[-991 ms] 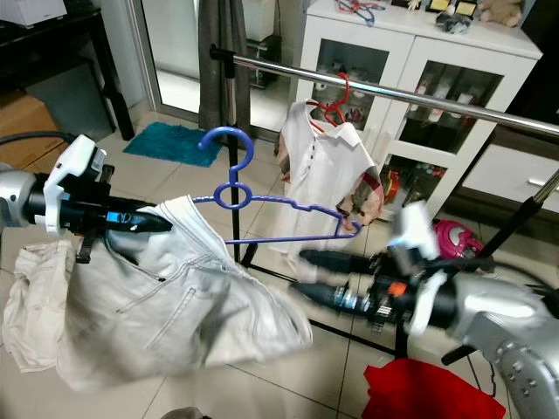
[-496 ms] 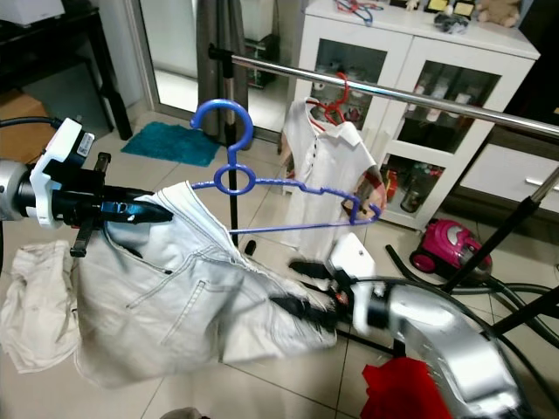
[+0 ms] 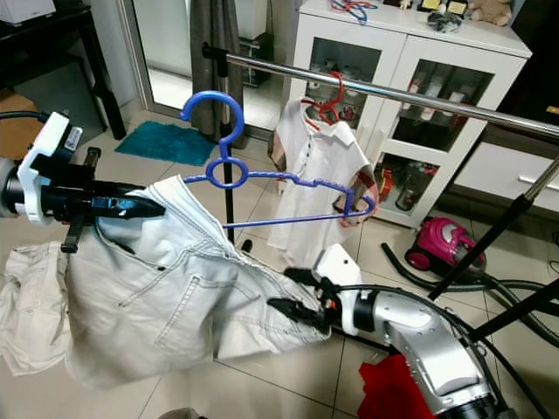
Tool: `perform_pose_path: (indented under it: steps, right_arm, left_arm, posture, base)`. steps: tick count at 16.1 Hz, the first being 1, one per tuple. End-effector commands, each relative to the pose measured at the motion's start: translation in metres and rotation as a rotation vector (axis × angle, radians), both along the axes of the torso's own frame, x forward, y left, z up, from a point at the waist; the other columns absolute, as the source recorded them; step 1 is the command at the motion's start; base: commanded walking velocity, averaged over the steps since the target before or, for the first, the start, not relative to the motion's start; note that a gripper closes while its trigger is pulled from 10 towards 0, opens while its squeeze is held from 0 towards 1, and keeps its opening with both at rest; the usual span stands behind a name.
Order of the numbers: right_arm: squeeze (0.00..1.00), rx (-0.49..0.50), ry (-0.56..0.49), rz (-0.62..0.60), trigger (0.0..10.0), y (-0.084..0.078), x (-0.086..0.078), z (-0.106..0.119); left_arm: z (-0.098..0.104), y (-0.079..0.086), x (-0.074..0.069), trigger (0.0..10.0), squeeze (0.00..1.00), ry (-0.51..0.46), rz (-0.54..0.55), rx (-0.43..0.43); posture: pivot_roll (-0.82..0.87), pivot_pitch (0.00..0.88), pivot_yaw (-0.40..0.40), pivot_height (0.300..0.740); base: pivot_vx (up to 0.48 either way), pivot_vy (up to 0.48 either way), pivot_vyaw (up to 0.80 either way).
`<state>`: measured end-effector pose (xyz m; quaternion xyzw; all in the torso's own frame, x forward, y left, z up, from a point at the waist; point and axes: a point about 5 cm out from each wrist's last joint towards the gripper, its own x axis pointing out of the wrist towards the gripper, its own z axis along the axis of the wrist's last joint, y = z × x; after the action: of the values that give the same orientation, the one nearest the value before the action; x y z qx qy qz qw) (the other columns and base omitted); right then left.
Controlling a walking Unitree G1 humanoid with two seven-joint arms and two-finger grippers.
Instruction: Hang hanger
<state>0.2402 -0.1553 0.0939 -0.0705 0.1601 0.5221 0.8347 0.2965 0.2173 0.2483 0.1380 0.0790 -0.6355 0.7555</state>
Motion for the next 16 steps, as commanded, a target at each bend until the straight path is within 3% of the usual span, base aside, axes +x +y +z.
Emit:
perform_pose_path:
  steps: [1,8,16]
  right_arm:
    - [0.00,-0.006,0.022,-0.002,0.0,-0.006,0.001,-0.006]
    - [0.00,-0.050,0.096,-0.034,0.0,-0.011,0.010,-0.043]
    - [0.00,-0.077,0.125,-0.045,0.0,-0.034,0.009,-0.051]
  left_arm:
    - [0.019,0.001,0.001,0.0,0.00,-0.069,-0.007,-0.036]
    - [0.021,0.000,0.003,0.0,0.00,-0.067,-0.020,-0.041]
    - [0.021,0.001,0.006,0.0,0.00,-0.069,-0.014,-0.036]
  posture:
    - [0.11,0.000,-0.063,0.740]
    - [0.12,0.000,-0.059,0.740]
    - [0.10,0.000,-0.049,0.740]
  base:
    - [0.000,0.000,0.00]
    - [0.000,0.000,0.00]
    - [0.000,0.000,0.00]
